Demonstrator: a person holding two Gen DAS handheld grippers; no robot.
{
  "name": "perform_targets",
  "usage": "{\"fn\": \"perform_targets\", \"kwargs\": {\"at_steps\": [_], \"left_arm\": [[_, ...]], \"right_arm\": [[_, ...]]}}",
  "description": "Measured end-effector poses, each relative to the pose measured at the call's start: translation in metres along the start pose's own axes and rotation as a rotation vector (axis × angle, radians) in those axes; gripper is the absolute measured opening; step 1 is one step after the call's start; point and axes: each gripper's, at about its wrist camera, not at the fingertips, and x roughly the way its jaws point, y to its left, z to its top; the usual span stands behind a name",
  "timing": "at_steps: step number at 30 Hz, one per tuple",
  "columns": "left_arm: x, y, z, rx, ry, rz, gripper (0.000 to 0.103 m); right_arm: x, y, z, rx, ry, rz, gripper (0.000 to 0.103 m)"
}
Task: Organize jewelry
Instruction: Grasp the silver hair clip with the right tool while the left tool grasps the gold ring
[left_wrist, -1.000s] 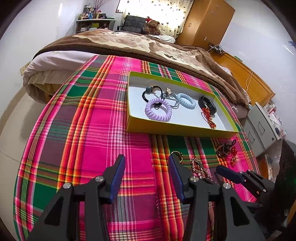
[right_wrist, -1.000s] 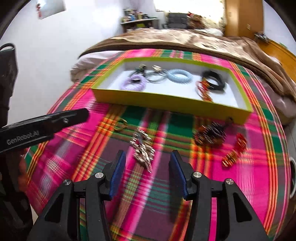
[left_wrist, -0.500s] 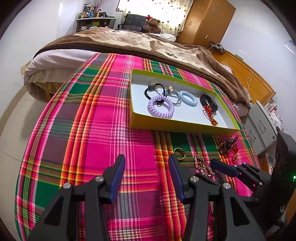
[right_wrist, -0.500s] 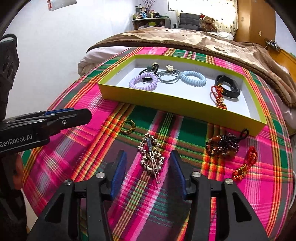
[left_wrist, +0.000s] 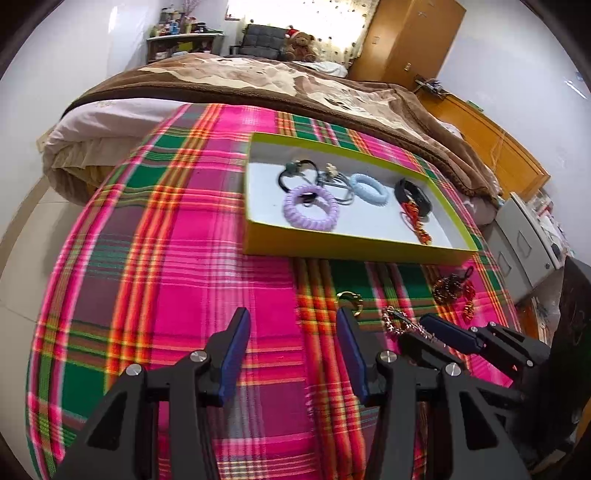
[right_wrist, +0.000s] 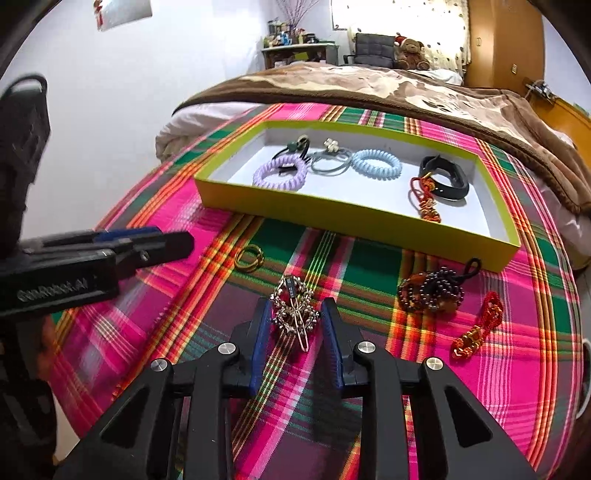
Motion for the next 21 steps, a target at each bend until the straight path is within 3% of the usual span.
{"fn": "perform_targets", "kwargs": {"at_steps": [8, 21], "left_arm": [[0.022, -0.023, 0.001, 0.082, 0.059, -0.030, 0.050], [0.036, -0.050, 0.006, 0.205, 0.048, 0.091, 0.050]], "right_arm": [[-0.010, -0.013, -0.002, 0.038, -0.024, 0.018, 0.028], [-0.030, -0.036, -0.003, 0.106, -0.089, 0.023, 0.028]]}}
